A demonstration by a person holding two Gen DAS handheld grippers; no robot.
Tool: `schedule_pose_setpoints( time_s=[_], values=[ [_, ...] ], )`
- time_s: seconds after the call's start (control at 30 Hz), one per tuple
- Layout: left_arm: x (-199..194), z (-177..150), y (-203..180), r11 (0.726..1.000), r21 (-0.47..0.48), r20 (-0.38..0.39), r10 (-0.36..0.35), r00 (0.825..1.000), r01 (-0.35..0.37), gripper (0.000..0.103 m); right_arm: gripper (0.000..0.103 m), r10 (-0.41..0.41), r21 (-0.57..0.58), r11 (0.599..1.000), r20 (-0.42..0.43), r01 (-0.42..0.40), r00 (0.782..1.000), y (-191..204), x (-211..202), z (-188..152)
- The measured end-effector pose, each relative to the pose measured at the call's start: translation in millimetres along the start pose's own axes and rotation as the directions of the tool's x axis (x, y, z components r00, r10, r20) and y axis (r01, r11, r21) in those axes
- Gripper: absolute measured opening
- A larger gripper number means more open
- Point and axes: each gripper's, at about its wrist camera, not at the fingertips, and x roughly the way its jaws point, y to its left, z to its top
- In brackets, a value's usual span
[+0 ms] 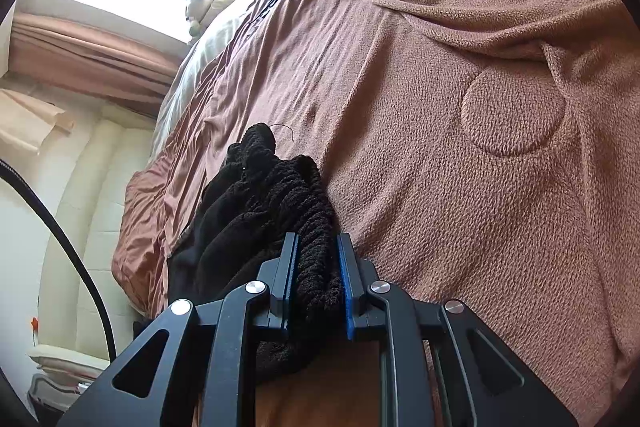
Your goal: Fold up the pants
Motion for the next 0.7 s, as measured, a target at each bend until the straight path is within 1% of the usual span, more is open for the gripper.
schedule_pose_setpoints(
  time_s=[0.03, 0.07, 0.13, 0.23, 0.33, 0.47, 0.57, 0.63, 0.67, 0.7],
  values=[
    [3.0, 0.3, 1.7, 1.000, -0.009, -0.018, -0.006, 1.000, 0.005, 0.006, 0.015, 0.001, 0.000, 1.000, 0.001, -0.001, 1.000, 0.1, -0.4, -0.1],
    [2.6, 0.5, 3.2, 1.000, -0.015, -0.014, -0.010, 1.000, 0.010, 0.006, 0.015, 0.002, -0.001, 1.000, 0.002, -0.002, 1.000, 0.2, -0.4, -0.5],
    [-4.8, 0.4, 4.9, 1.000, -0.005, 0.014, 0.008, 1.000, -0.008, 0.006, 0.015, 0.005, -0.007, 1.000, 0.007, -0.005, 1.000, 0.8, -1.7, -0.8],
    [-14.9, 1.9, 11.6, 0.999, -0.046, 0.035, -0.003, 0.999, 0.005, 0.005, 0.014, 0.011, -0.017, 1.000, 0.021, -0.010, 1.000, 2.4, -6.4, -0.8],
    [-16.2, 0.8, 12.1, 0.999, -0.034, 0.030, 0.006, 1.000, -0.005, 0.005, 0.014, 0.011, -0.022, 1.000, 0.033, -0.010, 0.999, 1.2, -10.8, -2.1],
    [-19.0, -0.9, 13.5, 0.999, -0.035, 0.032, 0.015, 0.999, -0.013, 0.005, 0.014, -0.001, -0.010, 1.000, 0.022, 0.001, 1.000, -2.4, -9.5, -4.1],
    [-24.0, 4.1, 14.8, 0.999, -0.047, 0.048, -0.001, 0.999, 0.003, 0.006, 0.014, -0.007, -0.013, 1.000, 0.031, 0.008, 0.999, -0.6, -12.2, -3.5],
    [-20.7, 6.2, 16.6, 0.998, -0.055, 0.034, 0.002, 0.999, -0.001, 0.006, 0.014, -0.013, -0.023, 1.000, 0.028, 0.013, 1.000, 1.7, -12.2, -3.2],
    [-16.5, 6.5, 17.9, 0.998, -0.056, 0.010, 0.025, 1.000, -0.024, 0.008, 0.015, -0.024, -0.027, 0.999, 0.015, 0.025, 1.000, 2.1, -10.4, -3.4],
    [-13.5, 6.5, 20.9, 0.997, -0.063, -0.014, 0.054, 0.998, -0.055, 0.014, 0.016, -0.045, -0.030, 0.999, -0.006, 0.045, 0.999, 1.8, -7.6, -3.5]
  ],
)
